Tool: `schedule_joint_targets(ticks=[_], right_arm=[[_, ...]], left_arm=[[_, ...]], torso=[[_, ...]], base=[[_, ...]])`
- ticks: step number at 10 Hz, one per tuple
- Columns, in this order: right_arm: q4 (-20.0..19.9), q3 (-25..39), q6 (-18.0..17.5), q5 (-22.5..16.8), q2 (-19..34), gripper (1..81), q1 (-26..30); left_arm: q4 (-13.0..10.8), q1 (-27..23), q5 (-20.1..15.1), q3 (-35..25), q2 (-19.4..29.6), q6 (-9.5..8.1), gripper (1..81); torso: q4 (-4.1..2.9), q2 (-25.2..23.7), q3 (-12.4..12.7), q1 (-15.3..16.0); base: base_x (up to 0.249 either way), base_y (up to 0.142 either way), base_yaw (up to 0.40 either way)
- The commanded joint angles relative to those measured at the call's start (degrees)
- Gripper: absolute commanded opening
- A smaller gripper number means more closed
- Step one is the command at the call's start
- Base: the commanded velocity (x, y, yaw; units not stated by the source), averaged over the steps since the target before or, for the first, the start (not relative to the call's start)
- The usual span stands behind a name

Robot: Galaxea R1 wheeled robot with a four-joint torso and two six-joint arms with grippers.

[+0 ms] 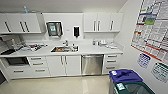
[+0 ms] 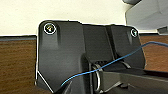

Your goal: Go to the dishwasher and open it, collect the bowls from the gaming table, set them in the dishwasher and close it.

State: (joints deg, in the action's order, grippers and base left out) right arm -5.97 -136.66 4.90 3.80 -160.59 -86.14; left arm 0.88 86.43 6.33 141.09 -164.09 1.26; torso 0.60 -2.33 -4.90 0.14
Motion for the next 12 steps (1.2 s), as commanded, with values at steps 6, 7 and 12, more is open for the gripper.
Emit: schedule_joint_targets(ticks=[6, 7, 12], right_arm=[[0.4, 0.6, 0.3, -3.2, 0.9, 81.1, 2.5], [0.4, 0.7, 0.3, -3.2, 0.9, 81.1, 2.5], [0.3, 0.8, 0.3, -3.2, 0.8, 81.1, 2.7]], left_arm=[[0.1, -2.1, -2.9, -0.4, 0.7, -0.11, 81.1], [0.1, -2.1, -2.9, -0.4, 0.8, -0.11, 81.1], [0.3, -1.7, -2.2, -0.4, 0.8, -0.11, 81.1]], torso=[[0.0, 0.0, 0.0, -0.1], [0.0, 0.0, 0.0, -0.1], [0.0, 0.0, 0.0, -0.1]], base=[[0.137, 0.0, 0.0], [0.137, 0.0, 0.0], [0.137, 0.0, 0.0]])
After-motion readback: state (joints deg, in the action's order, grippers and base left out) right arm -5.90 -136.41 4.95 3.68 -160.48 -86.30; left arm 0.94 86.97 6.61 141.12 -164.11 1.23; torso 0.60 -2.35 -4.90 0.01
